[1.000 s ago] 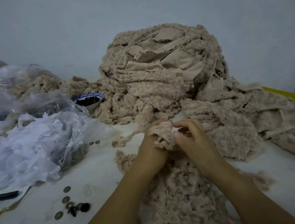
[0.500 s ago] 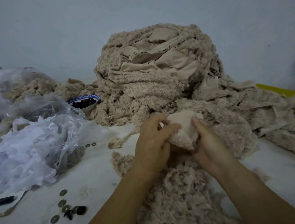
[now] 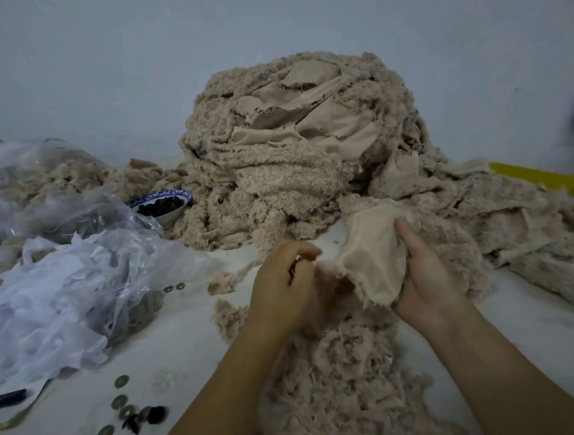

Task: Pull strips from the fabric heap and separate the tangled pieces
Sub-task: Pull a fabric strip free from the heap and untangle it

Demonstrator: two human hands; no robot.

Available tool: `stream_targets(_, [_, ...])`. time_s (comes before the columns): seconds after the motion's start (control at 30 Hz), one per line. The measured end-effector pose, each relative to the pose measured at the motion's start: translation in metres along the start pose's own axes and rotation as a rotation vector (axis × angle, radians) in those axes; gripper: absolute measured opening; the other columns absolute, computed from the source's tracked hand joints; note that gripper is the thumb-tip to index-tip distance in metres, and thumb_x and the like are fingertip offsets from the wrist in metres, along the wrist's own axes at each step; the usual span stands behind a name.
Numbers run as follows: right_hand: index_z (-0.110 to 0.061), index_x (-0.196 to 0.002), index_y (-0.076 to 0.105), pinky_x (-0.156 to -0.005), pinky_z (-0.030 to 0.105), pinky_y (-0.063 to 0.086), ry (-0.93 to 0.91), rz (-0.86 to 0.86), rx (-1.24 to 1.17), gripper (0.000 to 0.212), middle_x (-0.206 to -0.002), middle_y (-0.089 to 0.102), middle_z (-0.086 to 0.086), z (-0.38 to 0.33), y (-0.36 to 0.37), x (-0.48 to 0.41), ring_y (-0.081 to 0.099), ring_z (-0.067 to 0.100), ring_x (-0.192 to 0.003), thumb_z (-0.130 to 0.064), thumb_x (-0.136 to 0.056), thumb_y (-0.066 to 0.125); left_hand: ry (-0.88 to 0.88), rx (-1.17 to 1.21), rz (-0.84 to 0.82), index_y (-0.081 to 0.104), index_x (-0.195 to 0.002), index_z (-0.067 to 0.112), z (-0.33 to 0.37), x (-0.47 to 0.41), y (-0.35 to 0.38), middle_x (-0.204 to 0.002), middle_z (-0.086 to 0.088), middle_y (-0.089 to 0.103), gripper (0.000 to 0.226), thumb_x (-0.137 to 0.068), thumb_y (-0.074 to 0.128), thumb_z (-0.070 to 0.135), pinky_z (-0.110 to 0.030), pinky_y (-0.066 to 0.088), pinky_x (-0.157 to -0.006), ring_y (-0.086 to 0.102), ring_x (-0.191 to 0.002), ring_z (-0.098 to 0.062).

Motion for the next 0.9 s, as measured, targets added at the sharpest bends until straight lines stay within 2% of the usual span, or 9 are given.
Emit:
stream_targets(0.13, [-0.008, -0.126, 0.065, -0.091, 0.043, 0.057, 0.044, -0.044, 0.065, 0.054, -0.12, 0.07, 0.018, 0.0, 0.006, -0.003, 0.07, 0.031, -0.108, -0.051, -0.096, 0.051, -0.184, 0.089, -0.289, 0.046, -0.137, 0.05, 0.004, -0.013, 0.003, -0.115, 0.036, 0.056, 0.041, -0.098, 0.05, 0.056, -0.014, 0.05, -0.073, 0.061, -0.081, 0.0])
stream_targets(0.17, [-0.007, -0.123, 0.067, -0.09, 0.044, 0.056, 0.052, -0.048, 0.07, 0.055, -0.117, 0.071, 0.018, -0.001, 0.007, -0.004, 0.071, 0.031, -0.104, -0.052, -0.095, 0.053, -0.187, 0.079, -0.367, 0.053, -0.13, 0.048, 0.005, -0.015, 0.005, -0.102, 0.035, 0.06, 0.037, -0.095, 0.054, 0.058, -0.014, 0.049, -0.07, 0.061, -0.075, 0.002])
stream_targets(0.23, [-0.008, -0.116, 0.073, -0.074, 0.039, 0.06, 0.04, -0.05, 0.109, 0.054, -0.107, 0.074, 0.016, -0.005, 0.01, -0.007, 0.074, 0.028, -0.092, -0.052, -0.095, 0.053, -0.176, 0.078, -0.449, 0.062, -0.081, 0.04, 0.006, -0.015, 0.009, -0.067, 0.022, 0.055, 0.017, -0.089, 0.061, 0.055, -0.015, 0.04, -0.057, 0.05, -0.057, 0.001])
stream_targets(0.27, [-0.009, -0.117, 0.072, -0.07, 0.037, 0.06, 0.024, -0.041, 0.142, 0.053, -0.105, 0.075, 0.015, -0.007, 0.011, -0.008, 0.074, 0.027, -0.09, -0.053, -0.096, 0.05, -0.169, 0.094, -0.445, 0.055, -0.066, 0.034, 0.006, -0.015, 0.009, -0.059, 0.018, 0.049, 0.03, -0.09, 0.064, 0.049, -0.017, 0.037, -0.055, 0.045, -0.053, 0.0])
stream_targets(0.37, [-0.017, -0.118, 0.067, -0.07, 0.042, 0.062, -0.114, 0.076, 0.241, 0.041, -0.105, 0.076, 0.013, -0.016, 0.014, -0.015, 0.074, 0.029, -0.092, -0.049, -0.101, 0.047, -0.137, 0.048, -0.323, 0.055, -0.066, 0.025, 0.001, -0.024, -0.003, -0.069, 0.015, 0.049, 0.032, -0.094, 0.068, 0.033, -0.023, 0.034, -0.064, 0.047, -0.068, -0.003])
stream_targets(0.57, [-0.033, -0.109, 0.068, -0.088, 0.042, 0.057, -0.363, 0.292, 0.579, 0.029, -0.108, 0.073, -0.001, -0.034, 0.004, -0.02, 0.07, 0.022, -0.099, -0.055, -0.097, 0.053, -0.251, 0.187, -0.373, 0.038, -0.06, 0.028, 0.003, -0.031, -0.031, -0.058, 0.011, 0.03, 0.051, -0.079, 0.074, 0.059, -0.02, 0.029, -0.054, 0.03, -0.055, -0.01])
stream_targets(0.7, [-0.032, -0.102, 0.068, -0.074, 0.03, 0.058, -0.364, 0.237, 0.567, 0.024, -0.1, 0.075, -0.006, -0.028, 0.007, -0.02, 0.073, 0.014, -0.087, -0.052, -0.096, 0.056, -0.343, 0.429, -0.34, 0.055, -0.072, 0.024, 0.001, -0.026, -0.033, -0.072, -0.001, 0.05, 0.035, -0.079, 0.076, 0.052, -0.028, 0.035, -0.064, 0.045, -0.069, -0.02])
stream_targets(0.8, [-0.029, -0.099, 0.068, -0.066, 0.017, 0.053, -0.401, 0.184, 0.678, 0.027, -0.091, 0.074, -0.014, -0.023, 0.014, -0.021, 0.07, 0.002, -0.082, -0.05, -0.099, 0.052, -0.339, 0.371, -0.503, 0.072, -0.098, 0.038, 0.011, -0.024, -0.028, -0.106, 0.011, 0.072, 0.029, -0.08, 0.069, 0.061, -0.022, 0.05, -0.088, 0.067, -0.102, -0.012])
stream_targets(0.9, [-0.027, -0.095, 0.071, -0.061, 0.015, 0.051, -0.436, 0.122, 0.759, 0.031, -0.081, 0.076, -0.013, -0.019, 0.027, -0.024, 0.071, 0.001, -0.076, -0.052, -0.098, 0.052, -0.333, 0.267, -0.644, 0.067, -0.117, 0.023, 0.027, -0.024, -0.011, -0.097, 0.009, 0.075, 0.05, -0.084, 0.064, 0.06, -0.014, 0.051, -0.072, 0.071, -0.086, -0.005])
Point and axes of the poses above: each hand's wrist, its own x-axis away from the middle knuckle, its own y-axis out of the palm, z = x × y, the point moved 1 cm from there along -x, towards the middle knuckle
